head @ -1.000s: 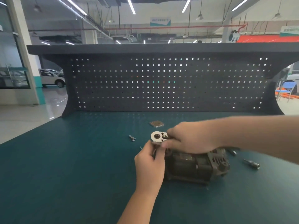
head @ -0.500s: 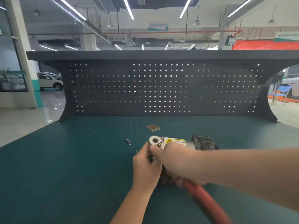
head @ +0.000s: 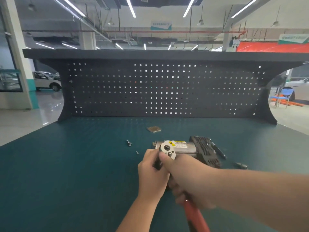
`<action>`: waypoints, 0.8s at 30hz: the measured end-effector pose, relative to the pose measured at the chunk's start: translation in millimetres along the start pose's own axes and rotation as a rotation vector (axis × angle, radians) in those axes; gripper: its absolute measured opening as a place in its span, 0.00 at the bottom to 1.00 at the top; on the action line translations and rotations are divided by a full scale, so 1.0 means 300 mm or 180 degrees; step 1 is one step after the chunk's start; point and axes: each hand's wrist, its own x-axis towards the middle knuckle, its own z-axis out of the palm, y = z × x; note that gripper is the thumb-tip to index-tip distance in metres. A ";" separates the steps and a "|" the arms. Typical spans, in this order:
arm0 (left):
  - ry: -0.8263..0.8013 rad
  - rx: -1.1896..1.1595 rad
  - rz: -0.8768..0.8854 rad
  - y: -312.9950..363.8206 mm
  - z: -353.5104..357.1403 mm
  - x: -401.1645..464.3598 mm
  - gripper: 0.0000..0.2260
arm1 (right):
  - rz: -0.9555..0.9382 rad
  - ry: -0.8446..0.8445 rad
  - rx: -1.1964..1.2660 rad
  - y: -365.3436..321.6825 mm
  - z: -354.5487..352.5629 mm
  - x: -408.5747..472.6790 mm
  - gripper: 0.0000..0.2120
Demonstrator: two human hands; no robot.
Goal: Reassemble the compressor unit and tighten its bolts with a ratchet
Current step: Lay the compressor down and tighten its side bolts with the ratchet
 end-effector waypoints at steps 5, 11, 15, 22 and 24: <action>0.0025 -0.0235 -0.0052 -0.020 -0.008 0.005 0.03 | -0.1039 0.0491 -0.2708 -0.128 -0.142 0.036 0.23; -0.0002 -0.0183 -0.0071 -0.026 -0.012 0.008 0.11 | -0.1961 0.0299 -0.4111 -0.142 -0.215 0.055 0.12; -0.0056 0.0124 0.0094 -0.027 -0.005 0.004 0.08 | -0.1217 0.0738 -0.2349 -0.002 -0.102 0.046 0.16; -0.0060 -0.0087 -0.0183 -0.031 -0.020 0.007 0.19 | -0.1564 0.0608 -0.2963 -0.053 -0.069 0.034 0.18; -0.0076 -0.0044 -0.0224 -0.030 -0.022 0.009 0.17 | -0.1655 0.0349 -0.4077 -0.119 -0.152 0.012 0.17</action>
